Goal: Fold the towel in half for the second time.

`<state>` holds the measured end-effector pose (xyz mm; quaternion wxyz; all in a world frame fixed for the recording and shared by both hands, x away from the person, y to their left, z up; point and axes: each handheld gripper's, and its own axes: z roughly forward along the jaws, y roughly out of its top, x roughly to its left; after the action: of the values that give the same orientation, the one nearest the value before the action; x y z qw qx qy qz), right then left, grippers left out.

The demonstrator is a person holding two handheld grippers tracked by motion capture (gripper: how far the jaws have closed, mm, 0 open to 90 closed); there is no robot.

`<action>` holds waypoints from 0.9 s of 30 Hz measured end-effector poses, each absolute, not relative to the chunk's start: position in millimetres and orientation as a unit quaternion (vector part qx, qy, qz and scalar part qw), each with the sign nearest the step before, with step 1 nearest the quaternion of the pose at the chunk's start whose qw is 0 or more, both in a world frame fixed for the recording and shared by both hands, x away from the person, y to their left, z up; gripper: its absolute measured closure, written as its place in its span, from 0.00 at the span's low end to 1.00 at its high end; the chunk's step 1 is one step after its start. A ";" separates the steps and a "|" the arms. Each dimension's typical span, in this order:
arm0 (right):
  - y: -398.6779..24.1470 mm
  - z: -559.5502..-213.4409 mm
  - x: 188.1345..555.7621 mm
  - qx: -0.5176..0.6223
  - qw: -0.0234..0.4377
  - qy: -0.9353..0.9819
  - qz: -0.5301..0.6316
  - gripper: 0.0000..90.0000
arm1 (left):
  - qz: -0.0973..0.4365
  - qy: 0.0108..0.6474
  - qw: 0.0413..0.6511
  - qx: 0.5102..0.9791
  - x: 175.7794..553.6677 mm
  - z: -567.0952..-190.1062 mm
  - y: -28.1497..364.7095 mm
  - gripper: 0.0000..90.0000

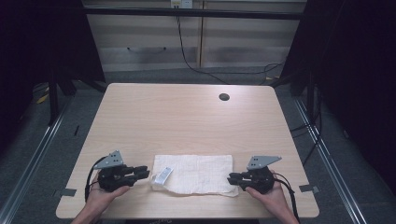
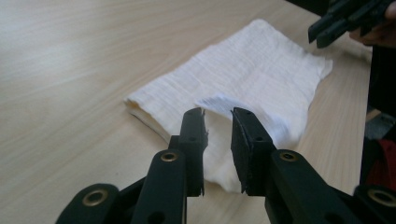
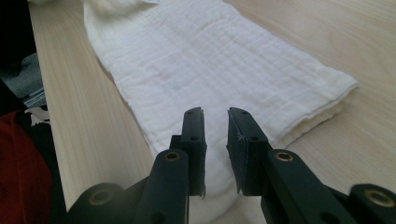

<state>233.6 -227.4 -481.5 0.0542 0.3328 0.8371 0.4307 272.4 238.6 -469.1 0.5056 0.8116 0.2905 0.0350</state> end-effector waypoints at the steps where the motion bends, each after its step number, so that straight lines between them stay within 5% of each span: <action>1: -227.9 -480.7 234.7 0.334 0.055 0.836 0.432 0.84 | 0.037 0.295 0.511 0.806 273.6 -466.8 240.5 0.82; 17: -229.1 -470.1 301.1 0.372 0.091 0.821 0.424 0.77 | 0.036 0.290 0.448 0.845 316.9 -484.6 195.6 0.85; 27: -228.2 -494.8 326.8 0.396 0.092 0.829 0.384 0.72 | 0.040 0.295 0.423 0.856 327.9 -504.0 193.6 0.86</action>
<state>326.8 -228.2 -494.8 0.0923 0.3959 0.8289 0.3843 327.9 193.6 -504.0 0.4228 0.8560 0.2947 0.0403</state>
